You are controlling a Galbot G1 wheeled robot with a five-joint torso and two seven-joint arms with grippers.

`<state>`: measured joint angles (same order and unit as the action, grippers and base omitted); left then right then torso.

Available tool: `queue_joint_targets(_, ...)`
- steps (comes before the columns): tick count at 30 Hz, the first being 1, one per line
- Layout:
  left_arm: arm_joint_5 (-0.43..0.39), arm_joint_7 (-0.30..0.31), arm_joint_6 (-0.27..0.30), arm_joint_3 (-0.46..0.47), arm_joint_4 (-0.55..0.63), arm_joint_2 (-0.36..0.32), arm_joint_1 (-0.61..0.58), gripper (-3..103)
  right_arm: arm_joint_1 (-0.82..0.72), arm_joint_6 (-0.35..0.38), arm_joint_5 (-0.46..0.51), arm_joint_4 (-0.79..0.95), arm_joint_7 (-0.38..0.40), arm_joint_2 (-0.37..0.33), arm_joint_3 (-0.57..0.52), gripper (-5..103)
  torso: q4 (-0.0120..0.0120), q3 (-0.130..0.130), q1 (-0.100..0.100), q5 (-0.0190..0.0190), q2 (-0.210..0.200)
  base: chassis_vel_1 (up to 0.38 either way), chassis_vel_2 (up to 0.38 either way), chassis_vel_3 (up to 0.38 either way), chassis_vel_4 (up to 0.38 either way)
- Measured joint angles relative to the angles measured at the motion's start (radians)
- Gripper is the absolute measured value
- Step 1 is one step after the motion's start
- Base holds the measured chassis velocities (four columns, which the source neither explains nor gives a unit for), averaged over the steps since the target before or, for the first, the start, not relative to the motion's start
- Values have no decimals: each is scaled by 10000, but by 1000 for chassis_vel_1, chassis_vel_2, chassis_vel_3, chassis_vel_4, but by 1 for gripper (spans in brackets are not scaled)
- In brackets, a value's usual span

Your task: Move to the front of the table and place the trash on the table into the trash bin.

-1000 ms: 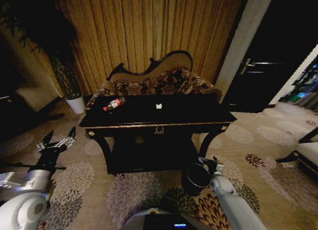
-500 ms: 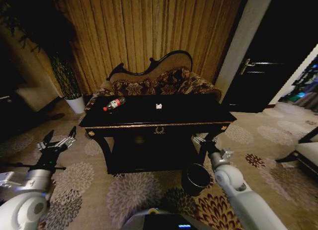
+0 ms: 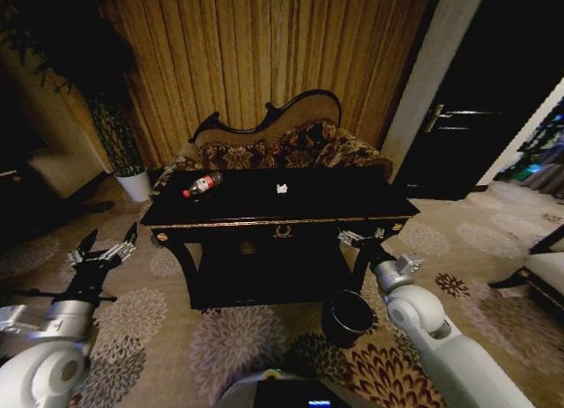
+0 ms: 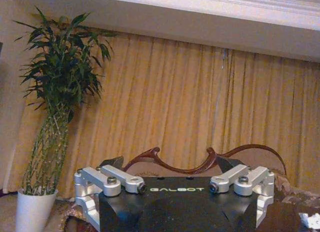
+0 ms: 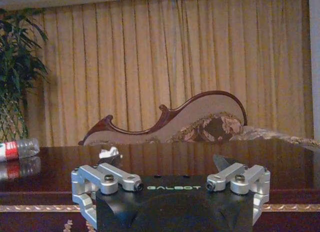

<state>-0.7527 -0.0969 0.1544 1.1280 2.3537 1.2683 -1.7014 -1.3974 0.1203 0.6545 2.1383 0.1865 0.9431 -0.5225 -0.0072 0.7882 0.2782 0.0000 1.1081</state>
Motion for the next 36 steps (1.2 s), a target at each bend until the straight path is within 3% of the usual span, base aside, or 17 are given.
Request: queue_joint_targets(36, 35, 7, 5, -47, 290, 127, -80, 100, -46, 97, -96, -96, 29, 200, 211, 100, 0, 1, 1, -2, -1, -101, 98, 97, -99)
